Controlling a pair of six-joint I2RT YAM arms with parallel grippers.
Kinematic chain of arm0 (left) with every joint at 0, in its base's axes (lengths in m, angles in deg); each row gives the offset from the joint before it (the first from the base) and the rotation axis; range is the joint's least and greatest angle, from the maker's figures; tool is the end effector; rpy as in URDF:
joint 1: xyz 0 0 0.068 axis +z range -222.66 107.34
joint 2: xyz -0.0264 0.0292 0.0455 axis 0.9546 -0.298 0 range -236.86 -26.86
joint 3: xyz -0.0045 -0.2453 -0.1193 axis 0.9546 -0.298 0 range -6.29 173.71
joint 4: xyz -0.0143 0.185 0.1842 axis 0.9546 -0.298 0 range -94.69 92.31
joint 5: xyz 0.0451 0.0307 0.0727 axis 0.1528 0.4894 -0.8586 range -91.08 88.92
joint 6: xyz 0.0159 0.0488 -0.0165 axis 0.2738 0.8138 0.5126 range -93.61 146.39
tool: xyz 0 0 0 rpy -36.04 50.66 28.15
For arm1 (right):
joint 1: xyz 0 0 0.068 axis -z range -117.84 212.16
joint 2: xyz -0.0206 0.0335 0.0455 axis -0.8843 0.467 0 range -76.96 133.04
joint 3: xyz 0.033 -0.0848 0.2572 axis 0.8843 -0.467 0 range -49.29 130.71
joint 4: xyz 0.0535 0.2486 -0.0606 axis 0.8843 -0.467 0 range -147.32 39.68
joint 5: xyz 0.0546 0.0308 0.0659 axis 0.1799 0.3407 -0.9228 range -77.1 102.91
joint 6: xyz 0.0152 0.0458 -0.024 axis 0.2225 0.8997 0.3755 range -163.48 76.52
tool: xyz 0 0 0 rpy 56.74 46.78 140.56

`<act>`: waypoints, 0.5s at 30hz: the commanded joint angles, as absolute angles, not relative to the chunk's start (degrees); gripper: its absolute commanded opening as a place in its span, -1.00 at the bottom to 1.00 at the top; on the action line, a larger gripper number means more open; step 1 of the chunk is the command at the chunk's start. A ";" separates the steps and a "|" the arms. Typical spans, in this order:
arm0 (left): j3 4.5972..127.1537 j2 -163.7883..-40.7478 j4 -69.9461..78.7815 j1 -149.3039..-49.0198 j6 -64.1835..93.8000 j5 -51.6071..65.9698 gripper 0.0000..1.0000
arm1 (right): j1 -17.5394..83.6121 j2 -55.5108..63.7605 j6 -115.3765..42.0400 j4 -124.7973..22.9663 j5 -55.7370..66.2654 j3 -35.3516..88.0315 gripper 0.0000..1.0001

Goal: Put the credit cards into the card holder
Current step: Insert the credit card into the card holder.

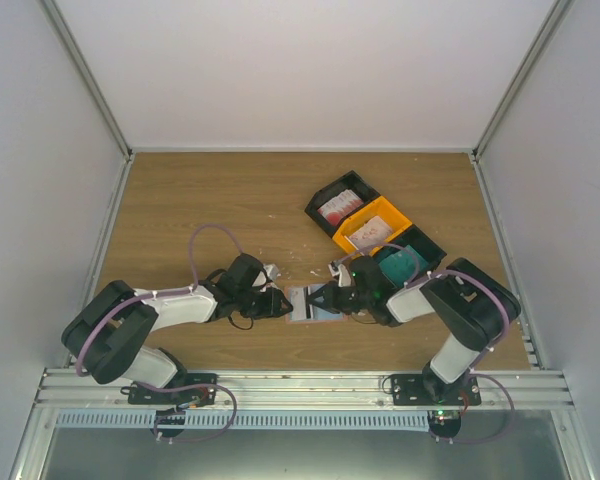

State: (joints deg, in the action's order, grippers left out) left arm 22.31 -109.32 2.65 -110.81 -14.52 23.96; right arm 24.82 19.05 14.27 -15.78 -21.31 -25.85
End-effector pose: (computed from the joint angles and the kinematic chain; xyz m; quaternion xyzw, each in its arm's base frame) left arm 0.1806 -0.1610 0.1273 0.0455 0.9285 -0.3533 0.1046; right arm 0.1944 0.1735 0.0966 0.0254 0.8683 0.4875 0.0876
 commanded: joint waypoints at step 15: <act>22.90 -106.72 5.13 -111.51 -13.44 25.18 -0.15 | 23.03 1.93 0.04 -47.06 -6.61 -17.54 0.02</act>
